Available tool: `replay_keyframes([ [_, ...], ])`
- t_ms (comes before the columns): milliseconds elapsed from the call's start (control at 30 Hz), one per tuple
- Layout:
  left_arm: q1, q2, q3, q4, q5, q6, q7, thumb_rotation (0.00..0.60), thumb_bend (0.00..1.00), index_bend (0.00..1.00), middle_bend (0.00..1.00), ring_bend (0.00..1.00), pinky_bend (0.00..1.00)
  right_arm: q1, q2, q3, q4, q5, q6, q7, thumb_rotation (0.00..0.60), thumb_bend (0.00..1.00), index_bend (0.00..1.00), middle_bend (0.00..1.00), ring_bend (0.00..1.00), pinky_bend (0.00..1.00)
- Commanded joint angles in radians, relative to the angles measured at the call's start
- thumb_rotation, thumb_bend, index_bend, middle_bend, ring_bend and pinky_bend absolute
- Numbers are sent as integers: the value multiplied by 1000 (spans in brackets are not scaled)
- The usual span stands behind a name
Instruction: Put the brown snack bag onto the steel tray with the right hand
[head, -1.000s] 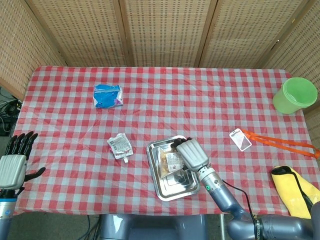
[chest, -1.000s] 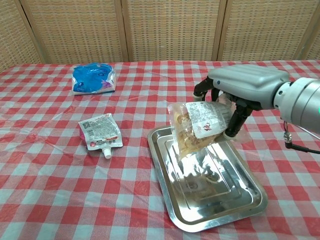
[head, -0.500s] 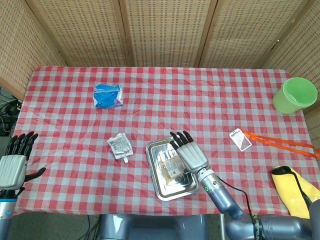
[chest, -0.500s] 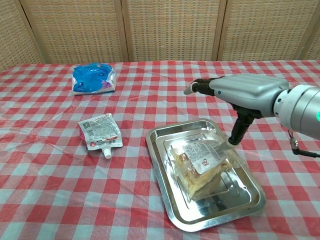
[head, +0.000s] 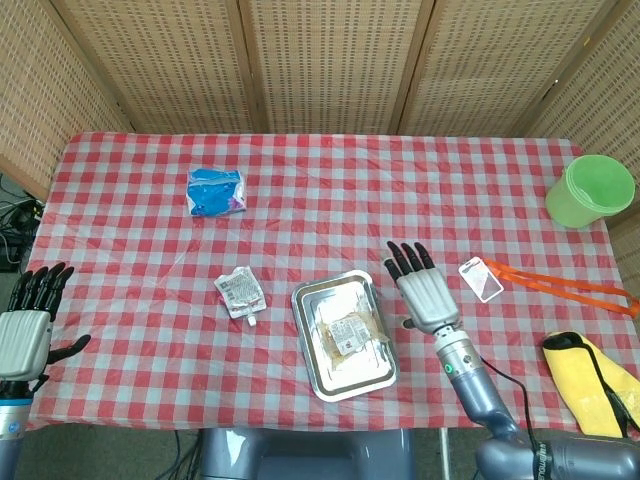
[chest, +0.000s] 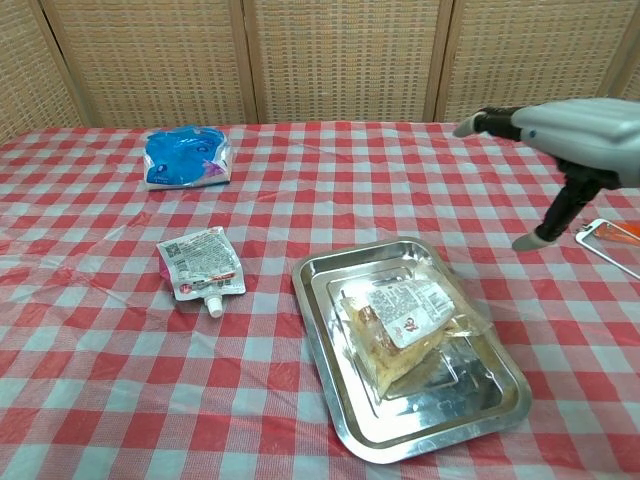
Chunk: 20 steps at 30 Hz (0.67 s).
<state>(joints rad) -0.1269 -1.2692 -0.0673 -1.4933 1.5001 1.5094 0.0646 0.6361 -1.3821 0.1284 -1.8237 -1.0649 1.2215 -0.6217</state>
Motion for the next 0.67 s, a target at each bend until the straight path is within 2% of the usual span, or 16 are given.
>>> replay_keyframes([
  [33, 1, -1, 1, 0, 3, 3, 2, 600, 0, 0, 0, 0, 0, -87, 60, -36, 38, -103, 97, 105, 600, 86, 0, 0, 0, 0],
  [367, 8, -11, 1, 8, 22, 33, 2, 600, 0, 0, 0, 0, 0, -298, 53, -131, 281, -340, 337, 462, 600, 83, 0, 0, 0, 0],
  [467, 10, -15, 1, 13, 30, 43, 7, 600, 0, 0, 0, 0, 0, -349, 53, -150, 346, -361, 377, 506, 600, 82, 0, 0, 0, 0],
  [667, 12, -23, 2, 20, 34, 50, 23, 600, 0, 0, 0, 0, 0, -387, 55, -158, 401, -376, 373, 567, 600, 82, 0, 0, 0, 0],
])
